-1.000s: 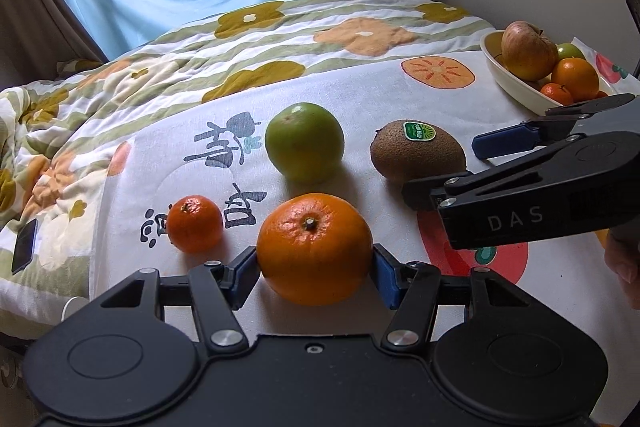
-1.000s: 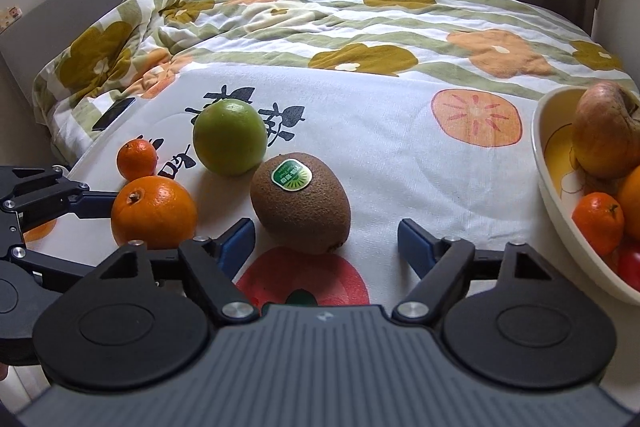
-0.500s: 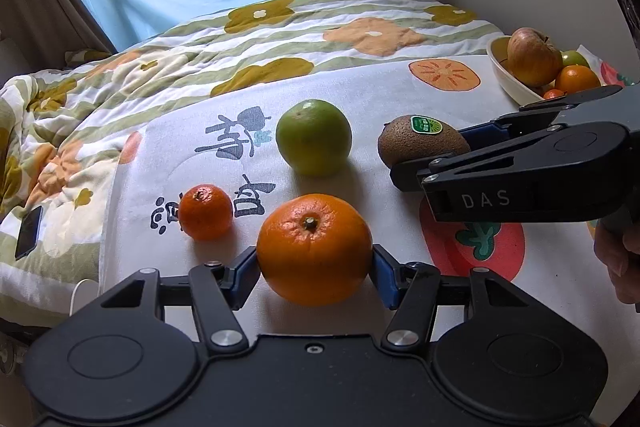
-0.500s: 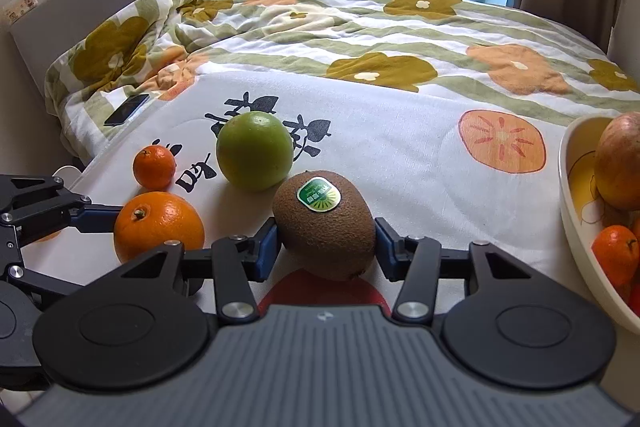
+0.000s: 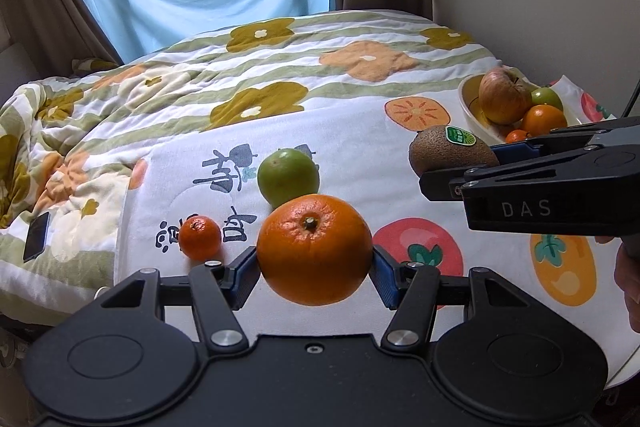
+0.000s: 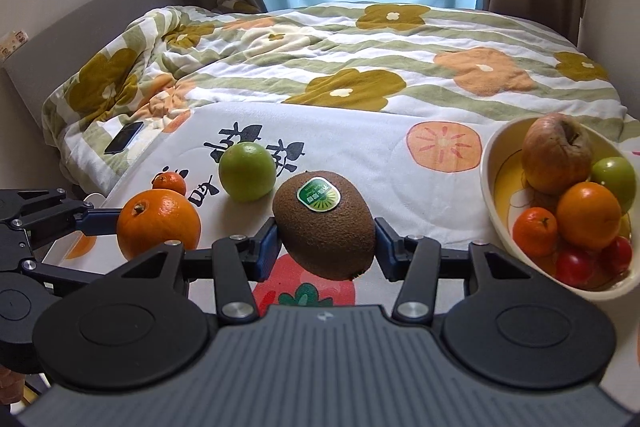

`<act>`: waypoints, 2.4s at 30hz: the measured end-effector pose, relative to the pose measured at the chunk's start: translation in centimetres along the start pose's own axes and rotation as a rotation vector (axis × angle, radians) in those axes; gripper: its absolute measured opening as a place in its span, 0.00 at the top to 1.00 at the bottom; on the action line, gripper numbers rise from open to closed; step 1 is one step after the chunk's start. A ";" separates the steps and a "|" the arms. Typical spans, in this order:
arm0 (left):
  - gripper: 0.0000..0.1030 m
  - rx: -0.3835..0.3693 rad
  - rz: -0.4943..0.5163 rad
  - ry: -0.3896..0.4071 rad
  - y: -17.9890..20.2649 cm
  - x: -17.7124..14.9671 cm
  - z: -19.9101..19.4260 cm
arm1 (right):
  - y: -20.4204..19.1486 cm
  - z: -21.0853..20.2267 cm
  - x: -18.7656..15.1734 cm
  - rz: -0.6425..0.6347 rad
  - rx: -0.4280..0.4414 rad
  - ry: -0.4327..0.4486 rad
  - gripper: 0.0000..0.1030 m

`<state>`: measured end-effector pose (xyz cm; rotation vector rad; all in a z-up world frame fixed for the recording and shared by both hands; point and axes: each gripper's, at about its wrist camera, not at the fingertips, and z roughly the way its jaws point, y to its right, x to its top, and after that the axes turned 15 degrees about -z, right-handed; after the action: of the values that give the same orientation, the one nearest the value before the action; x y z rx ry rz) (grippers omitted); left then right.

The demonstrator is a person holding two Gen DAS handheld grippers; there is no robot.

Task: Organize fruits
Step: 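Carry the orange and kiwi over the bowl and release both inside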

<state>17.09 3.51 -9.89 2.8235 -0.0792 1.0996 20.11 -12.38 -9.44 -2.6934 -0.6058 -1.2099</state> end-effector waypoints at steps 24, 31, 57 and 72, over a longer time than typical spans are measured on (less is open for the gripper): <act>0.39 -0.029 0.006 0.060 15.9 4.9 -0.3 | 16.6 -8.2 -1.7 0.021 -0.095 0.019 0.38; 0.39 -0.012 -0.010 0.061 18.9 6.3 2.3 | 20.2 -7.1 -1.7 0.003 -0.079 0.013 0.38; 0.37 0.043 -0.058 -0.062 21.7 7.1 10.3 | 26.8 -1.9 -1.1 -0.004 -0.057 -0.011 0.38; 0.10 0.043 -0.052 0.000 21.4 7.6 8.1 | 27.5 1.4 0.4 -0.043 -0.022 -0.057 0.38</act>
<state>26.24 -18.81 -8.91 2.8459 0.0183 1.1033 32.60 -36.94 -8.78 -2.7549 -0.6649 -1.1596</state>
